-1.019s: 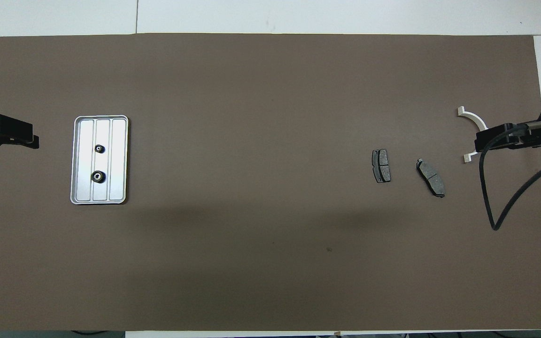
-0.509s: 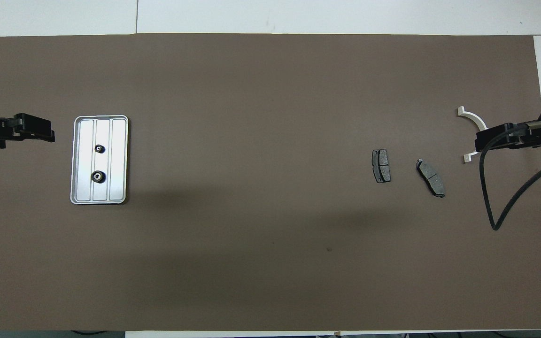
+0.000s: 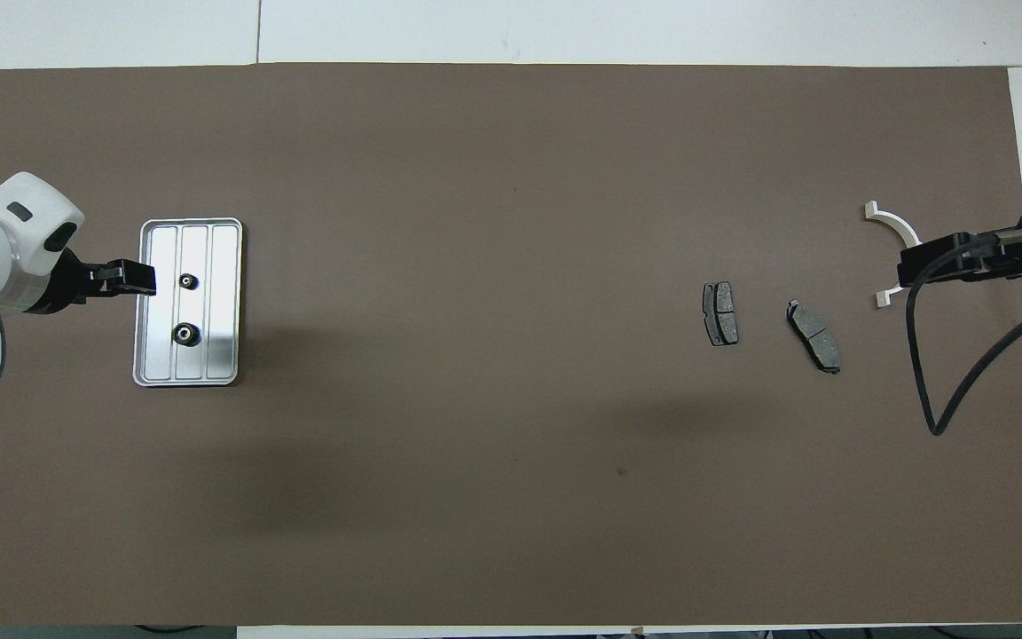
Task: Place bearing gear from tray to pile
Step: 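Reach the left gripper into the silver tray and grasp a black gear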
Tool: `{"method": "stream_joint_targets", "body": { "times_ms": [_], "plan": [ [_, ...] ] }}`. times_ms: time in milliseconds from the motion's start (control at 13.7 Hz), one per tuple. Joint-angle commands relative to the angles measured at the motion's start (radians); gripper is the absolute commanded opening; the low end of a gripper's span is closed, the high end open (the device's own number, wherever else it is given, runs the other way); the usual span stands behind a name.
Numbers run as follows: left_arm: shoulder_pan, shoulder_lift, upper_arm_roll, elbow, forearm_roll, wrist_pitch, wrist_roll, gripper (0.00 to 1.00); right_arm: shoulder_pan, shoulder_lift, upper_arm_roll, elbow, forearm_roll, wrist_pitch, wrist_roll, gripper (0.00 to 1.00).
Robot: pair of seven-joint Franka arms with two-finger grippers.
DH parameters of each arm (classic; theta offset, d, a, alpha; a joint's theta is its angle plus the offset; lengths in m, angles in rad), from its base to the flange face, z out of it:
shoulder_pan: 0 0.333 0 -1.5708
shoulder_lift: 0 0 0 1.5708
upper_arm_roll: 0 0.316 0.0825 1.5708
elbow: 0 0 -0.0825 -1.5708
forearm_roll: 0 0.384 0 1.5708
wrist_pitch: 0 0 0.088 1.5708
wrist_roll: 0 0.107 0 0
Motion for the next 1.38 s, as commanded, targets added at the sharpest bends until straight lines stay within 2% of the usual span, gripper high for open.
{"method": "stream_joint_targets", "body": {
  "times_ms": [0,218,946,1092,1310],
  "plan": [
    [0.030,0.023,-0.009,-0.040,0.014,0.061,0.014,0.71,-0.027,0.009,0.018,0.011,0.006,-0.023,-0.024,1.00],
    [0.017,0.092,-0.009,-0.086,0.014,0.156,0.012,0.70,-0.032,0.009,0.018,0.008,0.008,-0.023,-0.022,1.00],
    [-0.013,0.131,-0.012,-0.139,0.013,0.216,-0.063,0.65,-0.043,0.011,0.021,-0.001,0.009,-0.011,-0.022,1.00],
    [-0.013,0.132,-0.012,-0.142,0.013,0.216,-0.057,0.58,-0.043,0.011,0.023,0.000,0.008,-0.011,-0.024,1.00],
    [-0.012,0.132,-0.012,-0.150,0.013,0.216,-0.057,0.56,-0.046,0.014,0.023,-0.001,0.008,-0.010,-0.025,1.00]
  ]
}}
